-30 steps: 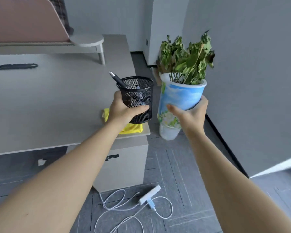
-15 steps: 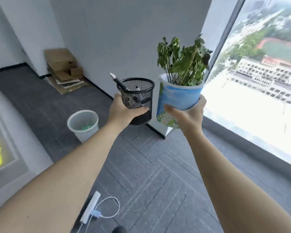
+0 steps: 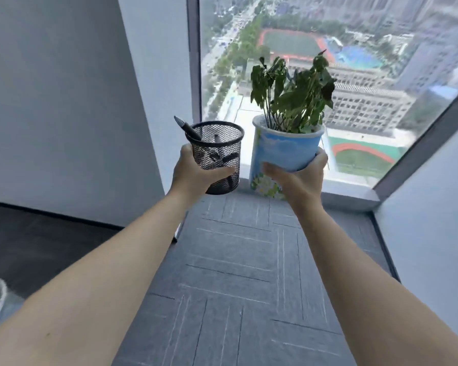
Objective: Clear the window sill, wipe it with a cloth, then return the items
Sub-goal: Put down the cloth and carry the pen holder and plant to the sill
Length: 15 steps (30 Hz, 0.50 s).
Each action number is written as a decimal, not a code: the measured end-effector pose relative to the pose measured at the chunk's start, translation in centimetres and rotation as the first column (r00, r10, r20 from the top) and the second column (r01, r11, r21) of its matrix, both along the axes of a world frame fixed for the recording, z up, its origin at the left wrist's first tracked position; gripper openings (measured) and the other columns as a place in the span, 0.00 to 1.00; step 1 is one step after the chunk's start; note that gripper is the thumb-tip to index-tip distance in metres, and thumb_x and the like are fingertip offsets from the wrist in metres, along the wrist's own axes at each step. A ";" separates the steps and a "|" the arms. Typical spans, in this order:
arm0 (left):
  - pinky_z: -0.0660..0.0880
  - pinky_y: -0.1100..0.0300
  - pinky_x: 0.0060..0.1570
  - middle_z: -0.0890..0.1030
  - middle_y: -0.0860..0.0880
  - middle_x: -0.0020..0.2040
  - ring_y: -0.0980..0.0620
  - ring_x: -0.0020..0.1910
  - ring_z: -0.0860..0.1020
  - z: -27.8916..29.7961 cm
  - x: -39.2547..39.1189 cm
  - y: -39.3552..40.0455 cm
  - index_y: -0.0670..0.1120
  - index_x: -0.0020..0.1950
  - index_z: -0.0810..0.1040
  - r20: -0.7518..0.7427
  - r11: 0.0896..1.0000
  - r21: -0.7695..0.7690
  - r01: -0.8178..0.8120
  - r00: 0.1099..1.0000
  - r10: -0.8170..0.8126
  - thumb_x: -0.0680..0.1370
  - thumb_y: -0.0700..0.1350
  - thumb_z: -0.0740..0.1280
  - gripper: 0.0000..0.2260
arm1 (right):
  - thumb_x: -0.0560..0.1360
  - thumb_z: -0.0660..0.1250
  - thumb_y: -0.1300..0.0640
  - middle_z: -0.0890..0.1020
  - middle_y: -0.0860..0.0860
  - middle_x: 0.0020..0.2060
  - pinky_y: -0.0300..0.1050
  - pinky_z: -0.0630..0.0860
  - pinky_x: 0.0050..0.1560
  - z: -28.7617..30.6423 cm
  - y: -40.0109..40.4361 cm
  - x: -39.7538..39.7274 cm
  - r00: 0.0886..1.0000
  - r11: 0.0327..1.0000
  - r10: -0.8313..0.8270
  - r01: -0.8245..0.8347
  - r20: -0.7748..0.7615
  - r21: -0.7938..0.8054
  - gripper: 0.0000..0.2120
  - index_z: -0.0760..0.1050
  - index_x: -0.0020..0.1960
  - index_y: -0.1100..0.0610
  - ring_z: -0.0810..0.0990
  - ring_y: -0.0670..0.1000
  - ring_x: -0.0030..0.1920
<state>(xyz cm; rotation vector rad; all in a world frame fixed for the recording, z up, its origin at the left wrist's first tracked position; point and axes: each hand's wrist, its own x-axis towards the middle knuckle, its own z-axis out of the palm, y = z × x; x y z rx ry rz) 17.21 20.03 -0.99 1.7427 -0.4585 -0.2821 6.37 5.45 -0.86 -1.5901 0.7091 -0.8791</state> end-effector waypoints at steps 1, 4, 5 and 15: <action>0.73 0.56 0.52 0.76 0.49 0.56 0.50 0.54 0.75 0.0 0.7 -1.8 0.44 0.61 0.65 0.002 1.000 0.007 0.023 1.000 -0.023 0.55 0.52 0.75 0.38 | 0.57 0.79 0.59 0.71 0.44 0.47 0.39 0.79 0.41 -0.1 -1.6 0.2 1.000 1.000 -0.026 0.026 -0.015 0.000 0.39 0.60 0.61 0.55 0.74 0.43 0.46; 0.74 0.52 0.56 0.75 0.48 0.57 0.48 0.56 0.75 -0.8 2.8 -7.1 0.43 0.61 0.65 -0.002 0.995 0.019 0.098 0.995 -0.098 0.56 0.50 0.77 0.38 | 0.53 0.77 0.53 0.70 0.41 0.45 0.53 0.81 0.48 -1.0 -6.4 1.1 0.994 0.996 -0.092 0.093 -0.066 0.006 0.39 0.59 0.57 0.51 0.76 0.49 0.49; 0.75 0.51 0.57 0.76 0.47 0.57 0.48 0.56 0.76 -1.1 3.4 -8.9 0.43 0.61 0.66 0.000 0.993 0.019 0.113 0.994 -0.113 0.55 0.51 0.77 0.39 | 0.52 0.77 0.53 0.71 0.41 0.44 0.56 0.80 0.49 -1.4 -7.9 1.5 0.991 0.994 -0.107 0.109 -0.078 0.012 0.39 0.59 0.57 0.51 0.76 0.51 0.50; 0.68 0.60 0.50 0.74 0.49 0.55 0.50 0.54 0.73 -6.6 10.7 -30.1 0.41 0.62 0.65 -0.068 0.991 0.053 0.125 0.990 -0.121 0.63 0.42 0.77 0.33 | 0.58 0.79 0.65 0.71 0.45 0.50 0.56 0.79 0.54 -7.2 -28.9 8.4 0.990 0.991 -0.126 0.128 -0.066 0.034 0.38 0.60 0.59 0.55 0.74 0.48 0.53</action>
